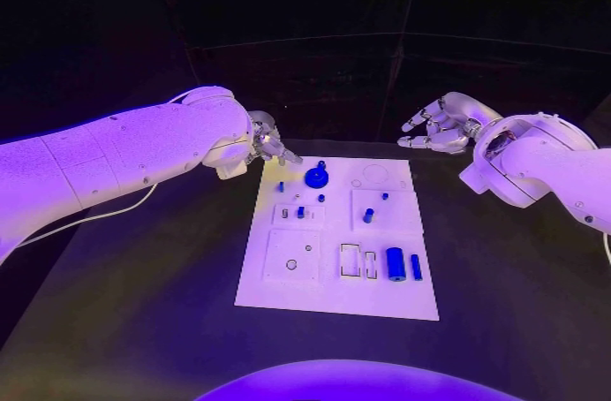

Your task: Assemble the parts on the task board

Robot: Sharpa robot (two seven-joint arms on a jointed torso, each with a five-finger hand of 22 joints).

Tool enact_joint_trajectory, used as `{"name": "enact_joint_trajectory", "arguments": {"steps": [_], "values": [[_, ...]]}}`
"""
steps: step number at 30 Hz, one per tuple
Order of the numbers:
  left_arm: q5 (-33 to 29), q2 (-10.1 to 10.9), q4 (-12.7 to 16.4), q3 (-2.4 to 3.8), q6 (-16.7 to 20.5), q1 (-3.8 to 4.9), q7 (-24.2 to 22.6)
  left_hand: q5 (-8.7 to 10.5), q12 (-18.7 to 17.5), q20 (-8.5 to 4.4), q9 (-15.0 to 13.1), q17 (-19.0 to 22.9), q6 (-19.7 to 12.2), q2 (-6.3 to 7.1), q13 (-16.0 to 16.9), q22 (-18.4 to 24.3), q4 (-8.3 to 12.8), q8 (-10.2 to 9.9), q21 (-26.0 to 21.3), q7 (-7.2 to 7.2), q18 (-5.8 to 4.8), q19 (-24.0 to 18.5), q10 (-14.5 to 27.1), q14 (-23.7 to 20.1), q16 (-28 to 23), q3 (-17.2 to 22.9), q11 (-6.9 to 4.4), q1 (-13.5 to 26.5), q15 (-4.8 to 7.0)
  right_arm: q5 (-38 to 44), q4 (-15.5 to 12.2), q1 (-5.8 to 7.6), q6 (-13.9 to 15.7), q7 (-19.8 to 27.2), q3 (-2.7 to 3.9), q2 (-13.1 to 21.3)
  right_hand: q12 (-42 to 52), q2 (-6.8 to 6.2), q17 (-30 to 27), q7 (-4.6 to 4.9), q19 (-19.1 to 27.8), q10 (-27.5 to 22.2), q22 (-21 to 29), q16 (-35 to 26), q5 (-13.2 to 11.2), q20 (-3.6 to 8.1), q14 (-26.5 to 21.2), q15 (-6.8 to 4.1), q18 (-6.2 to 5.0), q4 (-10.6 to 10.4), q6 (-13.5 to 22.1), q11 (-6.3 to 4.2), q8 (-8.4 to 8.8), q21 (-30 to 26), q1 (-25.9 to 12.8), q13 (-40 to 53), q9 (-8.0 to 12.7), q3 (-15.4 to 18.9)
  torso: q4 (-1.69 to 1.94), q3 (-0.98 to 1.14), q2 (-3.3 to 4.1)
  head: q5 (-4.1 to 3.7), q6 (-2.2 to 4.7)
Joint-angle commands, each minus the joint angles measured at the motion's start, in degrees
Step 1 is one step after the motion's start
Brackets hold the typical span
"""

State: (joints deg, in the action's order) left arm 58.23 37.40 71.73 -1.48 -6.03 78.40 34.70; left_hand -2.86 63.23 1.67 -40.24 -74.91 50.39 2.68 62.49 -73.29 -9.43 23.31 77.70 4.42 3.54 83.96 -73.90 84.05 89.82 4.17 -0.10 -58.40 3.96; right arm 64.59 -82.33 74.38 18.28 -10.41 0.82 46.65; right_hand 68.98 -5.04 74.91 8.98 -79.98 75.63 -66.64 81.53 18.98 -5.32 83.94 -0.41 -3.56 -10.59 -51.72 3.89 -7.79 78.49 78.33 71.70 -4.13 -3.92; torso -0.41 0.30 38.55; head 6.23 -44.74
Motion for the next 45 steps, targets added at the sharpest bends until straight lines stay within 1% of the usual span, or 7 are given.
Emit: {"name": "enact_joint_trajectory", "arguments": {"steps": [1,7,12,19,24,39,45], "values": [[-0.60,-1.46,-2.75,-0.06,-6.41,0.25,0.07,0.16,0.23,0.66,0.88,-15.09,0.65,-0.45,0.07,-0.07,-0.04,-0.74,-0.25,0.34,0.07,0.04,-0.02,5.95,0.18,-0.90,0.49,-0.99,-0.50,0.22,0.02,0.13,-0.04,0.34,0.05,-0.24,-0.10,-0.37,2.48,-0.02,0.46,-0.34,0.11,-0.25,-0.29,-0.03,3.13,-0.24,-1.07,-0.36,0.36,-0.01,-0.35,-0.21,-0.04,0.03,0.08,0.09,-0.11,-0.10,0.10,0.26,0.26],[-0.62,-4.14,-8.05,-1.46,-9.78,0.29,0.15,0.16,0.46,0.89,2.21,-15.09,1.42,-1.45,0.13,-0.53,-0.50,-1.58,0.04,0.40,0.03,0.22,-0.05,5.95,0.18,-2.29,0.55,-1.56,-0.60,0.22,0.25,0.12,-0.23,0.47,0.04,-0.69,-0.15,-0.35,2.41,-0.02,0.45,-0.38,0.08,-0.30,-0.28,-0.03,3.12,-0.24,-1.06,-0.37,0.36,-0.01,-0.36,-0.20,-0.03,-0.01,0.08,0.09,-0.25,-0.13,0.13,0.59,0.45],[-0.62,-5.47,-11.00,-2.35,-11.03,0.06,0.17,0.16,0.78,0.94,3.01,-15.09,2.18,-2.29,0.32,-0.97,-1.09,-1.94,0.34,0.33,-0.04,0.41,-0.24,5.95,0.18,-3.38,0.51,-1.62,-0.59,0.22,0.28,0.12,-0.30,0.52,0.04,-0.82,-0.13,-0.31,2.46,-0.02,0.46,-0.37,0.11,-0.28,-0.23,-0.03,3.13,-0.24,-1.07,-0.39,0.37,-0.01,-0.37,-0.22,-0.01,0.00,0.08,0.08,-0.05,-0.09,0.02,0.58,0.39],[-0.61,-6.78,-13.80,-2.74,-11.97,-0.44,0.13,0.16,1.18,0.93,3.38,-15.09,2.82,-2.77,0.63,-1.36,-1.38,-1.98,0.62,0.21,-0.11,0.57,-0.52,5.95,0.18,-4.05,0.42,-1.74,-0.54,0.22,0.32,0.11,-0.31,0.67,0.04,-1.10,-0.16,-0.24,2.46,-0.02,0.45,-0.40,0.11,-0.28,-0.13,-0.03,3.13,-0.24,-1.07,-0.41,0.39,-0.02,-0.39,-0.22,0.04,-0.03,0.08,0.06,-0.08,-0.10,0.05,0.92,0.33],[-0.60,-7.42,-14.99,-2.88,-12.85,-0.83,0.10,0.16,1.25,0.92,3.46,-15.09,2.95,-2.85,0.68,-1.46,-1.41,-1.98,0.69,0.19,-0.13,0.61,-0.57,5.95,0.18,-4.18,0.40,-1.80,-0.52,0.22,0.43,0.11,-0.41,0.71,0.04,-1.28,-0.16,-0.16,2.44,-0.02,0.45,-0.41,0.14,-0.31,0.03,-0.03,3.13,-0.24,-1.07,-0.46,0.41,-0.02,-0.43,-0.24,0.10,-0.04,0.08,0.04,-0.03,-0.11,0.01,0.55,0.19],[-0.60,-8.14,-15.88,-3.24,-13.67,-1.33,-0.83,0.16,1.59,0.89,3.74,-15.09,3.40,-3.28,0.96,-1.79,-1.40,-2.02,0.92,0.08,-0.19,0.74,-0.84,5.95,0.18,-4.58,0.30,-2.25,-0.45,0.22,0.46,0.11,-0.51,0.64,0.04,-1.42,-0.10,-0.07,2.46,-0.02,0.43,-0.39,0.12,-0.31,0.31,-0.03,3.14,-0.25,-1.07,-0.55,0.43,-0.02,-0.49,-0.25,0.13,0.00,0.08,0.04,0.00,-0.05,0.00,0.53,0.12],[-0.61,-8.29,-16.00,-3.68,-14.00,-1.34,-1.26,0.16,1.60,0.84,4.08,-15.09,3.67,-3.73,0.90,-1.88,-1.10,-2.17,0.98,0.02,-0.21,0.78,-0.88,5.95,0.18,-4.85,0.27,-3.09,-0.40,0.22,0.48,0.11,-0.55,0.65,0.04,-1.46,-0.10,-0.07,2.46,-0.02,0.43,-0.39,0.12,-0.31,0.31,-0.03,3.14,-0.25,-1.07,-0.55,0.43,-0.02,-0.49,-0.25,0.13,0.00,0.08,0.04,0.00,-0.08,-0.03,0.51,0.11]]}}
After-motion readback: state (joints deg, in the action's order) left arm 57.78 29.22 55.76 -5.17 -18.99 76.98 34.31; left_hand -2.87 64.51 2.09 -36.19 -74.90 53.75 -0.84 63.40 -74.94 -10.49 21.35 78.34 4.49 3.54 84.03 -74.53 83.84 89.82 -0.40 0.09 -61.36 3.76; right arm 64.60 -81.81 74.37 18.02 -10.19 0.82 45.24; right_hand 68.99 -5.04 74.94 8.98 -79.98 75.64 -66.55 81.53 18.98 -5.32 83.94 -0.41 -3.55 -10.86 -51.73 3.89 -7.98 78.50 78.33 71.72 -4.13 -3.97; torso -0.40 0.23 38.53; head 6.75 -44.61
